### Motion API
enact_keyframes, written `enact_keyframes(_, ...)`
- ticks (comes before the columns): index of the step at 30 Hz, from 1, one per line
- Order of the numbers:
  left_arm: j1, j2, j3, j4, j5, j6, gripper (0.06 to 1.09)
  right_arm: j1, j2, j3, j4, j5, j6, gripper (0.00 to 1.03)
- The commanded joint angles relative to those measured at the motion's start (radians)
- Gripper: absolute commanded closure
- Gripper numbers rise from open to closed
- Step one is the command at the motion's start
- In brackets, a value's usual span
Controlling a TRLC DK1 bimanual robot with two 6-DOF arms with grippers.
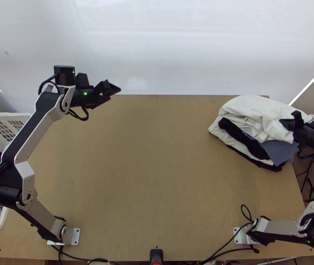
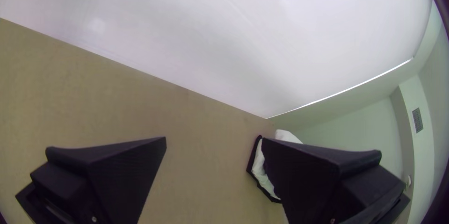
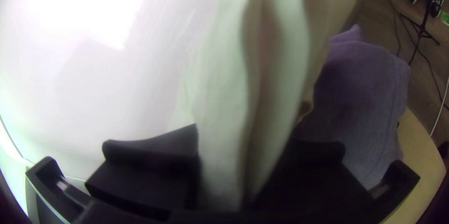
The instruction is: Fold the t-shirt
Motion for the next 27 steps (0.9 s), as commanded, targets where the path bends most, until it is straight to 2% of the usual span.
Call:
enact_keyframes(1,0.002,0.0,0.001,0.001,0.0,0.001,0.1,0.009,-0.036,-0.01,0.002,0.045,-0.094,1.0)
enact_keyframes(6,0.005,0.0,0.001,0.001,0.0,0.001,0.1,0.008,-0.036,-0.003,0.04,0.087,-0.169,1.0)
enact_keyframes(10,0.008,0.0,0.003,0.002,0.0,0.001,0.1,0.009,-0.037,-0.001,0.074,0.125,-0.27,1.0)
enact_keyframes(16,0.011,0.0,0.004,0.002,0.0,0.001,0.1,-0.003,-0.033,0.002,0.129,0.156,-0.354,1.0)
enact_keyframes(18,0.011,0.0,0.008,0.002,0.0,0.001,0.1,-0.004,-0.036,-0.006,0.134,0.183,-0.428,1.0)
enact_keyframes(19,0.011,0.0,0.009,0.002,0.0,0.001,0.1,-0.004,-0.039,-0.013,0.14,0.192,-0.46,0.97)
enact_keyframes(21,0.011,0.0,0.012,0.001,0.002,0.001,0.1,-0.004,-0.052,-0.036,0.158,0.202,-0.512,0.83)
enact_keyframes(27,0.011,0.0,0.015,0.001,0.002,0.001,0.1,-0.004,-0.085,-0.079,0.161,0.205,-0.531,0.82)
